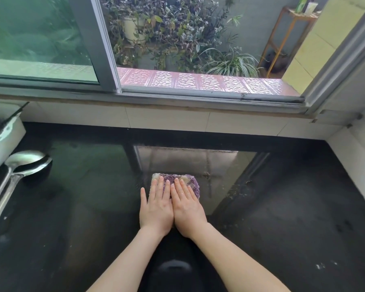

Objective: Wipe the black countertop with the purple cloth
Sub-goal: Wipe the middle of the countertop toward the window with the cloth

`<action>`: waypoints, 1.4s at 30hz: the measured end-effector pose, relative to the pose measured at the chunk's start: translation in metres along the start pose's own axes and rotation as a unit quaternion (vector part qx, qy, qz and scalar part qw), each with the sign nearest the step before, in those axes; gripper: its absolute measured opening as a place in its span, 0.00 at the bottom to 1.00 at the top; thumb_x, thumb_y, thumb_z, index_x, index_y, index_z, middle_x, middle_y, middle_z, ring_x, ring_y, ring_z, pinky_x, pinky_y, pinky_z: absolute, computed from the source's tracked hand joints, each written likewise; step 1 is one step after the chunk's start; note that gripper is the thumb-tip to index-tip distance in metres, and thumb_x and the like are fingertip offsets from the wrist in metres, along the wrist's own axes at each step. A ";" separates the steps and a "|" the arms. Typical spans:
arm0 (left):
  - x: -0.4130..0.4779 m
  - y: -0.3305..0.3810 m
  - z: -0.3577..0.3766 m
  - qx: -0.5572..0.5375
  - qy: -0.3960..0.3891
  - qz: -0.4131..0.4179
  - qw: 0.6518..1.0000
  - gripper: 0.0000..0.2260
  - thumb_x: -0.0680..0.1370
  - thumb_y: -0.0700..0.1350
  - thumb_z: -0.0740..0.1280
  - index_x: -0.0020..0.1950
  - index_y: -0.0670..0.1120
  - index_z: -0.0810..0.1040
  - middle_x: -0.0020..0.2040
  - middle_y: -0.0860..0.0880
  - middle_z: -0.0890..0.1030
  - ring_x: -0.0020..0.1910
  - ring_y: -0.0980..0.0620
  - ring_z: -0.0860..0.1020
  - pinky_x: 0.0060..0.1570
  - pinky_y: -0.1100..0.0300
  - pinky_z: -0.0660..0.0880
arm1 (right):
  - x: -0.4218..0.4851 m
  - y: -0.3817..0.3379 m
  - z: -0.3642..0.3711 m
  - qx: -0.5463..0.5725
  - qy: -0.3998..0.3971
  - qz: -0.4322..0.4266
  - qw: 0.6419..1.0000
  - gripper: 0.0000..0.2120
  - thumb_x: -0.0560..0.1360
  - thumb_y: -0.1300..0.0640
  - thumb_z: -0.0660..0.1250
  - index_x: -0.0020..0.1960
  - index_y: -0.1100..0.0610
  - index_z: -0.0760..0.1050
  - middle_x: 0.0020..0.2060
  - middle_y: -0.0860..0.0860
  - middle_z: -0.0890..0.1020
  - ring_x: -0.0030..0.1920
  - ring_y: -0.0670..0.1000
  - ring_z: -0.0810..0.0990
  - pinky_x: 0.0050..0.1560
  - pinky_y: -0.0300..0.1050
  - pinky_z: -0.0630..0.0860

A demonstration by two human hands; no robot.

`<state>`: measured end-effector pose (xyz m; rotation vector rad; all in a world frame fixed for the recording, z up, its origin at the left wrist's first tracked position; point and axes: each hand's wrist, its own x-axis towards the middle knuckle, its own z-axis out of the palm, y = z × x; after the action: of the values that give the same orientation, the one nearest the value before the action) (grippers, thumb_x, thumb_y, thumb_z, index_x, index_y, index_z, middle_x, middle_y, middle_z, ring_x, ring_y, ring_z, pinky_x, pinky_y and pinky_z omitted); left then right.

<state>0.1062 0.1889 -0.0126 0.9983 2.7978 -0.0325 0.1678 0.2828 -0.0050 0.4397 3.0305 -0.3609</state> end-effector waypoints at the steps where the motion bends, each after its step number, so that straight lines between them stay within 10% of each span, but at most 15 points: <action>1: 0.004 -0.001 -0.002 0.009 0.003 0.001 1.000 0.28 0.71 0.49 0.28 0.72 0.45 0.32 0.74 0.46 0.33 0.74 0.46 0.34 0.67 0.39 0.36 | 0.004 0.001 -0.002 0.002 0.008 -0.002 1.000 0.28 0.74 0.52 0.50 0.70 0.63 0.66 0.69 0.59 0.69 0.70 0.55 0.65 0.67 0.53 0.63; 7: 0.038 -0.004 -0.009 0.019 0.008 -0.003 1.000 0.26 0.76 0.49 0.32 0.73 0.44 0.31 0.74 0.46 0.32 0.74 0.46 0.33 0.71 0.41 0.40 | 0.035 0.013 -0.013 0.007 -0.005 -0.044 0.999 0.29 0.82 0.53 0.49 0.76 0.58 0.37 0.75 0.53 0.38 0.73 0.51 0.34 0.73 0.49 0.37; 24: 0.166 -0.007 -0.037 0.010 0.001 0.007 1.000 0.32 0.79 0.50 0.54 0.76 0.45 0.39 0.77 0.45 0.38 0.74 0.47 0.35 0.71 0.38 0.40 | 0.159 0.059 -0.023 0.004 0.008 -0.045 0.999 0.33 0.78 0.54 0.59 0.76 0.62 0.47 0.76 0.60 0.49 0.76 0.56 0.46 0.74 0.52 0.46; 42: 0.201 0.018 -0.042 0.021 0.023 -0.053 0.998 0.28 0.80 0.46 0.51 0.77 0.46 0.43 0.78 0.46 0.44 0.76 0.46 0.41 0.70 0.39 0.36 | 0.195 0.095 -0.033 0.010 0.001 -0.077 0.997 0.33 0.78 0.57 0.61 0.76 0.60 0.48 0.76 0.58 0.49 0.76 0.53 0.46 0.74 0.48 0.44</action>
<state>-0.0416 0.3317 -0.0045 0.8700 2.9005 -0.0833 0.0080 0.4328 -0.0119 0.2081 3.0734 -0.4000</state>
